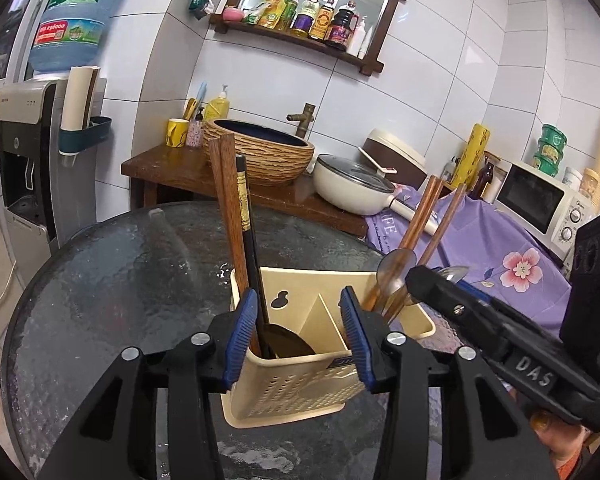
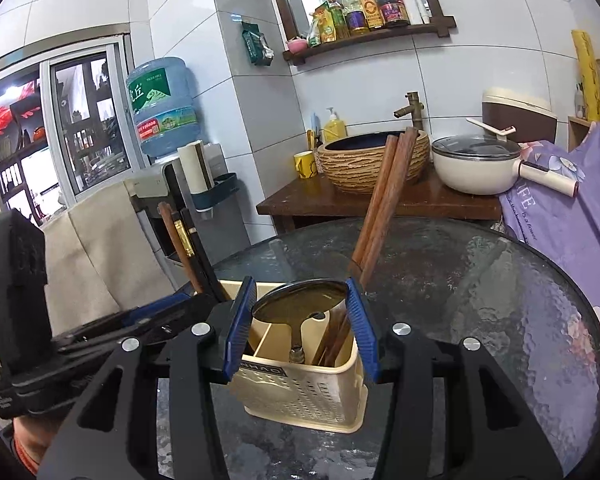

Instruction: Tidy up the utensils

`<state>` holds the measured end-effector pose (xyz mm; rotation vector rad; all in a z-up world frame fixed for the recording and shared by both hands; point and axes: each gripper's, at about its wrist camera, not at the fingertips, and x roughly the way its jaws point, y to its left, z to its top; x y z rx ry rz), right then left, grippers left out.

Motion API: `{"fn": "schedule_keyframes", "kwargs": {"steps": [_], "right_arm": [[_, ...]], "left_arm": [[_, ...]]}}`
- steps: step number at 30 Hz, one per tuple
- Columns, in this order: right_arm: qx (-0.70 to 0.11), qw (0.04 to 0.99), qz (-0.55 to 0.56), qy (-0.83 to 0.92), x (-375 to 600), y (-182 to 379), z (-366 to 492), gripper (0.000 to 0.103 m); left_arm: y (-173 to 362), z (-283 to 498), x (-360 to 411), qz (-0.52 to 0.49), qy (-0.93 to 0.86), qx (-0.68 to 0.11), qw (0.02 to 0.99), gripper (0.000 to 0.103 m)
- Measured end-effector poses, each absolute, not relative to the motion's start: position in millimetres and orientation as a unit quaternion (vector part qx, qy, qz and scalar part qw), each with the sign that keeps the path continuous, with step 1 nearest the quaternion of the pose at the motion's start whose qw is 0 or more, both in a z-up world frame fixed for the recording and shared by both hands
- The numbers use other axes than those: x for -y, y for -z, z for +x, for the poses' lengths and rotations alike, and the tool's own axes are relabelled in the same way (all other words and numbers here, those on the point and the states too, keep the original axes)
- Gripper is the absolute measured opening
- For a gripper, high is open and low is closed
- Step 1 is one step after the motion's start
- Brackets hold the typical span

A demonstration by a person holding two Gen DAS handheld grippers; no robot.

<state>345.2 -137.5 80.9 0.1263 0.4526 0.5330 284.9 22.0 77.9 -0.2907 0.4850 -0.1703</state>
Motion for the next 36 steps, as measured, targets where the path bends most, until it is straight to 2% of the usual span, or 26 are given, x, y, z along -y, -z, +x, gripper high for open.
{"fn": "schedule_keyframes", "kwargs": {"steps": [2,6,10,14,16,20,24,36], "right_arm": [[-0.222,0.938,0.055,-0.259,137.4,-78.3,344.9,0.047],[-0.229,0.939,0.059,-0.251,142.0,-73.9,348.0,0.049],[-0.231,0.937,0.057,-0.256,142.8,-69.9,345.6,0.064],[-0.222,0.94,0.052,-0.254,143.0,-71.3,337.6,0.067],[-0.216,0.943,0.047,-0.248,144.9,-71.5,332.0,0.082],[-0.19,0.954,0.044,-0.227,152.8,-70.8,314.9,0.09],[-0.183,0.962,0.042,-0.2,159.2,-65.8,292.3,0.095],[-0.136,0.97,0.035,-0.199,171.9,-48.6,162.1,0.097]], "left_arm": [[-79.6,279.4,-22.2,-0.144,0.083,-0.232,0.958,0.054],[-81.3,268.6,-23.1,-0.152,0.086,-0.223,0.959,0.059],[-86.4,252.2,-24.2,-0.156,0.086,-0.205,0.962,0.066],[-92.9,230.6,-22.8,-0.144,0.074,-0.176,0.971,0.08],[-93.1,221.5,-22.6,-0.135,0.068,-0.169,0.974,0.085],[-87.5,202.6,-28.0,-0.137,0.056,-0.16,0.976,0.097],[-75.8,182.7,-35.4,-0.146,0.041,-0.163,0.975,0.097],[-48.9,111.2,-20.3,-0.083,0.012,-0.17,0.982,0.097]]}}
